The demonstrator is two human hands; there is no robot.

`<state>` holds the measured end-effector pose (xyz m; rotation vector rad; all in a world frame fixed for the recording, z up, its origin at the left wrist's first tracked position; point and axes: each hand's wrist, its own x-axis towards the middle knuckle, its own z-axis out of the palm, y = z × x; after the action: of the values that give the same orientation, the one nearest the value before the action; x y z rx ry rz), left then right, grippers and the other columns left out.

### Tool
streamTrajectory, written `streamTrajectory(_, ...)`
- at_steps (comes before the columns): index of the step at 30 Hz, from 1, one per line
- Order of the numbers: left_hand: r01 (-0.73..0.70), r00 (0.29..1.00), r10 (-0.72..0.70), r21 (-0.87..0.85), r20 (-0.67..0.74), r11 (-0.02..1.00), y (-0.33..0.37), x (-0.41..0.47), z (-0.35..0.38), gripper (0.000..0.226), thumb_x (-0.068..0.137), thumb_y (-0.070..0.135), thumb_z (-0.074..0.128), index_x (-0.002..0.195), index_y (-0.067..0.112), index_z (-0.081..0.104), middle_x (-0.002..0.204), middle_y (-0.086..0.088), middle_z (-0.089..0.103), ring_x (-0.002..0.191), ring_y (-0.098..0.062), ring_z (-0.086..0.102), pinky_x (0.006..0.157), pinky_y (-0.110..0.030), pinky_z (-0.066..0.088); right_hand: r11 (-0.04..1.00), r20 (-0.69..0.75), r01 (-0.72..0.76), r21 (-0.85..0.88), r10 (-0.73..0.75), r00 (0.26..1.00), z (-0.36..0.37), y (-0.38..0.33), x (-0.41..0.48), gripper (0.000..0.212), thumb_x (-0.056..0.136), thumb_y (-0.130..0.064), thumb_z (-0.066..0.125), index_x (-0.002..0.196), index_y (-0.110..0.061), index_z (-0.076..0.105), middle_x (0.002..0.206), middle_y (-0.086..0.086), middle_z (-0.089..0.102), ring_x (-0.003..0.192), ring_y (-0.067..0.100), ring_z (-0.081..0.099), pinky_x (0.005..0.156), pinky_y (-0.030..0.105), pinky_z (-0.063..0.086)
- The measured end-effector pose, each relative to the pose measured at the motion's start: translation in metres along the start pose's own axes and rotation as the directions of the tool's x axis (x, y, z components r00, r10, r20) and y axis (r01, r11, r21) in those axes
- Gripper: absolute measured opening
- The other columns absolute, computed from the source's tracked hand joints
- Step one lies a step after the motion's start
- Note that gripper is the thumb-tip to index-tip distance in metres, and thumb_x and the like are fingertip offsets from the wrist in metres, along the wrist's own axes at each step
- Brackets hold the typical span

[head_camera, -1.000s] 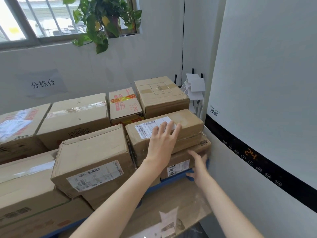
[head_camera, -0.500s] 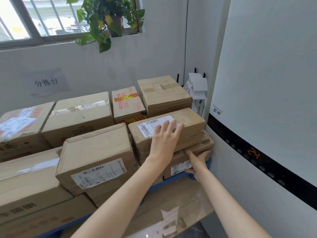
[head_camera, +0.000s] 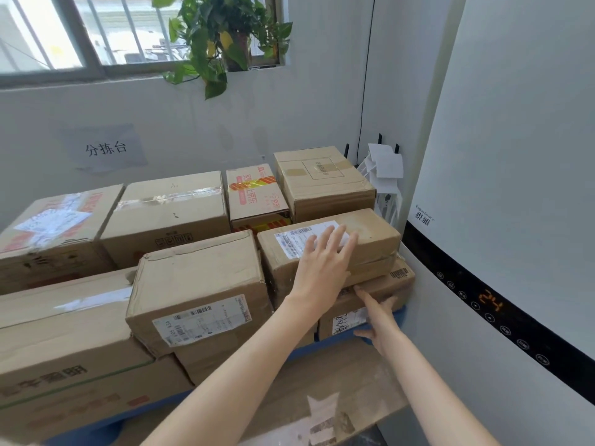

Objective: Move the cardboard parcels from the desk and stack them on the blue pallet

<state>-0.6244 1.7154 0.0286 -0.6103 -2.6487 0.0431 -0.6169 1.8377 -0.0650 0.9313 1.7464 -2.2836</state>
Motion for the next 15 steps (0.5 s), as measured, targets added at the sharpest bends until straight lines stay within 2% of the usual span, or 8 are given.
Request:
streamTrajectory(2, 0.012, 1.000, -0.012, -0.063, -0.006, 0.998, -0.007, -0.004, -0.008, 0.067, 0.091, 0.035, 0.061, 0.148, 0.019, 0.029, 0.155, -0.009, 0.028, 0.144, -0.029, 0.024, 0.115, -0.047, 0.021, 0.996, -0.017, -0.033, 0.081, 0.034, 0.999, 0.012, 0.016, -0.009, 0.085, 0.093, -0.042, 0.057, 0.154, -0.031, -0.001, 0.154, 0.005, 0.029, 0.132, 0.031, 0.040, 0.100, 0.054, 0.044)
streamTrajectory(5, 0.060, 0.997, -0.066, -0.122, -0.045, 0.991, -0.024, -0.018, -0.025, 0.057, 0.095, 0.041, 0.052, 0.144, 0.019, 0.036, 0.155, -0.006, 0.030, 0.143, -0.026, 0.026, 0.117, -0.047, 0.015, 0.977, -0.028, -0.129, 0.172, 0.136, 0.990, 0.036, 0.048, -0.024, 0.054, 0.102, -0.037, 0.040, 0.152, -0.029, 0.021, 0.154, 0.006, 0.030, 0.133, 0.031, 0.038, 0.100, 0.051, 0.042)
streamTrajectory(8, 0.108, 0.992, -0.114, -0.119, -0.045, 0.987, -0.051, -0.036, -0.041, 0.051, 0.096, 0.043, 0.050, 0.141, 0.021, 0.042, 0.153, -0.004, 0.034, 0.142, -0.025, 0.028, 0.117, -0.048, 0.012, 0.920, 0.096, -0.316, 0.232, 0.302, 0.949, 0.064, 0.074, -0.046, 0.049, 0.103, -0.033, 0.041, 0.149, -0.021, 0.029, 0.153, 0.013, 0.030, 0.137, 0.036, 0.034, 0.108, 0.052, 0.036)
streamTrajectory(11, 0.145, 0.989, -0.148, -0.102, -0.021, 0.984, -0.083, -0.059, -0.056, 0.049, 0.096, 0.043, 0.048, 0.140, 0.023, 0.041, 0.153, -0.002, 0.033, 0.142, -0.023, 0.027, 0.118, -0.048, 0.010, 0.834, 0.250, -0.469, 0.290, 0.407, 0.878, 0.097, 0.088, -0.068, 0.061, 0.101, -0.038, 0.043, 0.153, -0.017, 0.018, 0.157, 0.019, 0.019, 0.141, 0.040, 0.027, 0.112, 0.056, 0.029)
streamTrajectory(13, 0.147, 0.989, -0.147, -0.083, 0.004, 0.986, -0.105, -0.077, -0.064, 0.050, 0.096, 0.044, 0.047, 0.142, 0.023, 0.039, 0.154, -0.001, 0.031, 0.143, -0.022, 0.026, 0.118, -0.048, 0.009, 0.813, 0.298, -0.503, 0.293, 0.423, 0.856, 0.114, 0.092, -0.076, 0.065, 0.101, -0.043, 0.041, 0.154, -0.017, 0.015, 0.158, 0.018, 0.020, 0.140, 0.041, 0.028, 0.112, 0.058, 0.028)
streamTrajectory(15, 0.140, 0.990, -0.139, -0.080, 0.016, 0.987, -0.125, -0.096, -0.072, 0.052, 0.096, 0.045, 0.047, 0.143, 0.023, 0.038, 0.155, 0.000, 0.030, 0.144, -0.020, 0.024, 0.118, -0.048, 0.008, 0.828, 0.332, -0.477, 0.295, 0.379, 0.864, 0.126, 0.093, -0.077, 0.059, 0.102, -0.045, 0.034, 0.153, -0.016, 0.023, 0.153, 0.018, 0.031, 0.136, 0.041, 0.037, 0.106, 0.059, 0.033)
